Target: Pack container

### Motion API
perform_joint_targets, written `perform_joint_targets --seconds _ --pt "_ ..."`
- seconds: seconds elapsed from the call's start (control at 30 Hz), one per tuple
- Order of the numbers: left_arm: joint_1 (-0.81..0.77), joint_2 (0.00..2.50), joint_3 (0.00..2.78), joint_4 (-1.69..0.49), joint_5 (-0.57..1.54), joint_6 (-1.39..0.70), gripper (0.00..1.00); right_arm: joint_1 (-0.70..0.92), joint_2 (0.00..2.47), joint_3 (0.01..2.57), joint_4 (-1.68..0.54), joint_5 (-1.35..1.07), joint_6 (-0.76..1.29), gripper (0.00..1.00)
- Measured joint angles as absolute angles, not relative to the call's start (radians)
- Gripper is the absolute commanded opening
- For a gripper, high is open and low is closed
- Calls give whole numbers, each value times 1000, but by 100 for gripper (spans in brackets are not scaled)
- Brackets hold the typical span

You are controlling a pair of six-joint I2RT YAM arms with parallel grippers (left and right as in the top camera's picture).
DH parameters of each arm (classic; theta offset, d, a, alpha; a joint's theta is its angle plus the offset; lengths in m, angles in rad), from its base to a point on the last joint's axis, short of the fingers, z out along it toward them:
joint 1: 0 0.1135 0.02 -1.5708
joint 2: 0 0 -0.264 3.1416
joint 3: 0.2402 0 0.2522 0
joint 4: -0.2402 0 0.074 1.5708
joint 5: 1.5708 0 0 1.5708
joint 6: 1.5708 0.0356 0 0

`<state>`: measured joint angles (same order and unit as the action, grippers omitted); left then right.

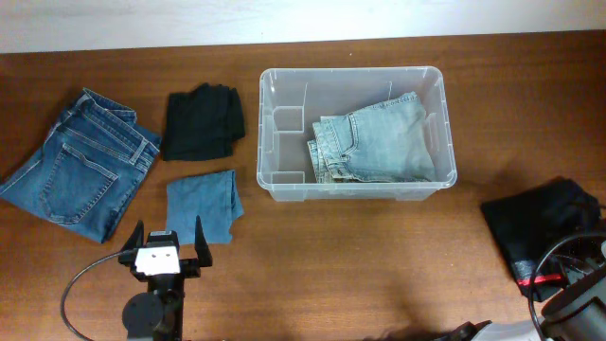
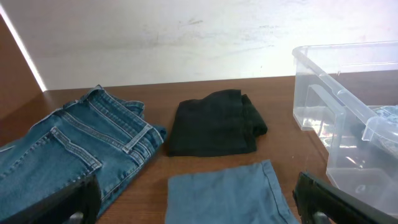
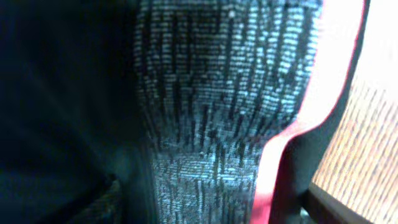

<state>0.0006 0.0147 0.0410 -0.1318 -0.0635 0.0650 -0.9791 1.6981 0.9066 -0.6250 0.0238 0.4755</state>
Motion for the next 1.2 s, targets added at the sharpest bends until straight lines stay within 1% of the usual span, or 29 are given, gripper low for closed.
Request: perform_joint_targets --seconds 0.07,0.13,0.2,0.23,0.27,0.33,0.4,0.57,0.63,0.73,0.93,0.97,1.2 --pt "1 15 41 -132 -64 65 99 -979 1698 907 -625 20 476 61" --pt "1 15 41 -132 -64 65 99 -979 1698 907 -625 17 474 55" --pt "1 15 41 -132 -64 65 100 -979 1698 907 -625 16 475 52" --pt "1 15 41 -132 -64 65 99 -979 1698 907 -624 14 475 47" --pt "1 15 41 -132 -64 65 99 -979 1698 907 -624 13 474 45" --pt "1 15 41 -132 -64 65 99 -979 1698 907 -623 9 476 44" --pt "1 15 41 -132 -64 65 99 -979 1698 907 -623 6 475 40" --pt "1 15 41 -132 -64 65 99 -979 1698 907 -621 -1 475 38" --pt "1 15 41 -132 -64 65 99 -979 1698 907 -621 -3 475 33" --pt "1 15 41 -132 -64 65 99 -979 1697 907 -619 -15 475 20" --pt "1 15 41 -132 -64 65 99 -979 1695 920 -639 -31 474 9" --pt "1 15 41 -132 -64 65 99 -979 1695 929 -656 -36 472 5" --pt "1 15 41 -131 -64 65 99 -979 1695 1032 -776 -97 448 4"
